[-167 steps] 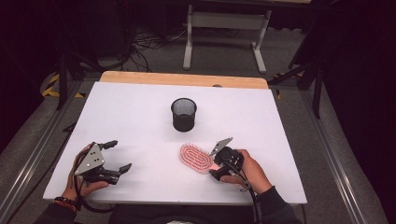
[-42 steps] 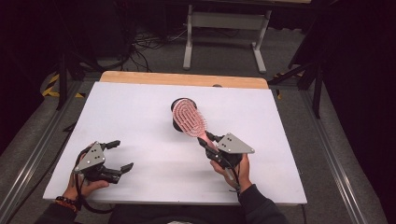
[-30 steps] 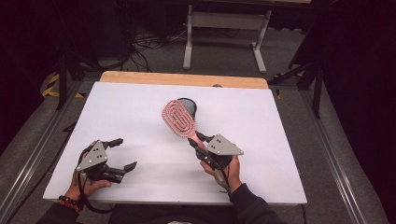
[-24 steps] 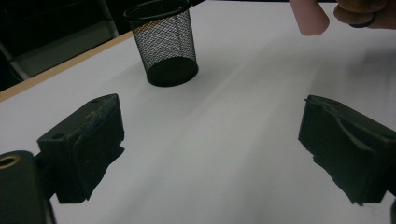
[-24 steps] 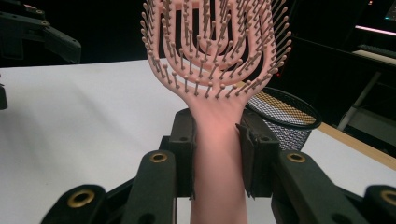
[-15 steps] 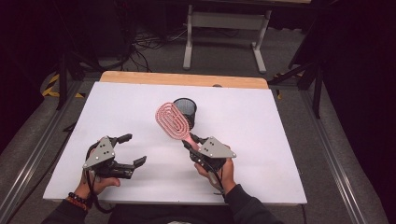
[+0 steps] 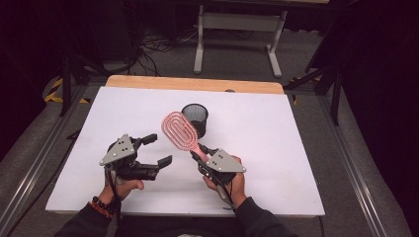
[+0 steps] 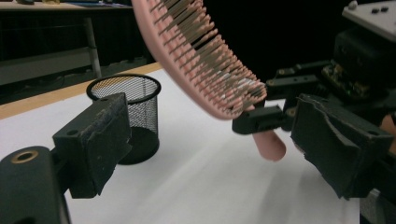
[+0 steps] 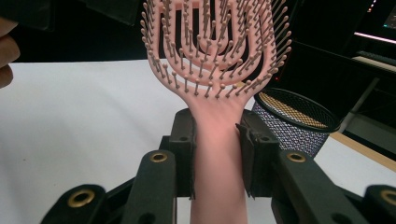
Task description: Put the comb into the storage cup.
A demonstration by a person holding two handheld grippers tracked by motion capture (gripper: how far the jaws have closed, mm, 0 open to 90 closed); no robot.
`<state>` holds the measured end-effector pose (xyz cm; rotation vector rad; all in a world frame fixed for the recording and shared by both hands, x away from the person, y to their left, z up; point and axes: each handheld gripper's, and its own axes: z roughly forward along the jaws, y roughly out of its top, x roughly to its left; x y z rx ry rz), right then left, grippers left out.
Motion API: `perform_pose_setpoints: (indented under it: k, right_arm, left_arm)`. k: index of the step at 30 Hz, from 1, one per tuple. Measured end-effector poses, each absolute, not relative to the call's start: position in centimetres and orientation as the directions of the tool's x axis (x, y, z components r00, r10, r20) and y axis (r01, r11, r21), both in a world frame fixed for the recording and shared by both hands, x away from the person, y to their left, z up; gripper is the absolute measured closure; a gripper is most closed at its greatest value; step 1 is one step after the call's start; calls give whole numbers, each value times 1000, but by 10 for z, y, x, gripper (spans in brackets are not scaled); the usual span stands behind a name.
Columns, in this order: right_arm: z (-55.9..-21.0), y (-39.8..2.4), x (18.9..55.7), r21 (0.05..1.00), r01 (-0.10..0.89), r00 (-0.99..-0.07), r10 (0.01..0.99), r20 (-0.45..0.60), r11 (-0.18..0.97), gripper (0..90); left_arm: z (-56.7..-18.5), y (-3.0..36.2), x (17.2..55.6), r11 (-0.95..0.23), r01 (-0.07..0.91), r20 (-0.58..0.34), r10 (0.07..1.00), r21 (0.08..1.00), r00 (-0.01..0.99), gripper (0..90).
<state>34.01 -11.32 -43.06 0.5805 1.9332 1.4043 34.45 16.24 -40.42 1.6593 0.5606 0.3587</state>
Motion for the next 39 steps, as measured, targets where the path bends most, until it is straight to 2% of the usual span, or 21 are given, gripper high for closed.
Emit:
perform_pose_setpoints:
  k: [1,4,9,11,23,30,32,39]
  right_arm:
    - [-431,-113,340,946,-31,-675,691,-258,322,691]
    - [-434,-112,338,944,-34,-668,695,-265,327,691]
    - [-438,-108,335,936,-47,-667,686,-289,349,690]
    - [-439,-108,335,934,-51,-668,683,-296,354,690]
    - [-441,-109,334,931,-57,-640,702,-312,361,691]
    - [-441,-110,331,917,-88,-608,708,-360,390,691]
    - [-441,-109,330,913,-95,-601,708,-370,396,691]
    - [-442,-110,331,918,-84,-611,707,-355,388,691]
  left_arm:
    - [-402,158,346,-59,186,-125,542,981,831,144]
    - [-398,152,348,-9,224,-182,549,975,816,177]
    - [-395,145,350,24,233,-206,561,972,802,208]
    - [-394,142,353,61,252,-243,553,966,797,221]
    - [-395,136,362,112,237,-258,563,965,785,362]
    - [-396,138,364,158,248,-294,541,956,788,489]
    - [-395,139,364,161,237,-287,542,958,790,552]
    - [-394,141,361,141,204,-248,496,969,832,617]
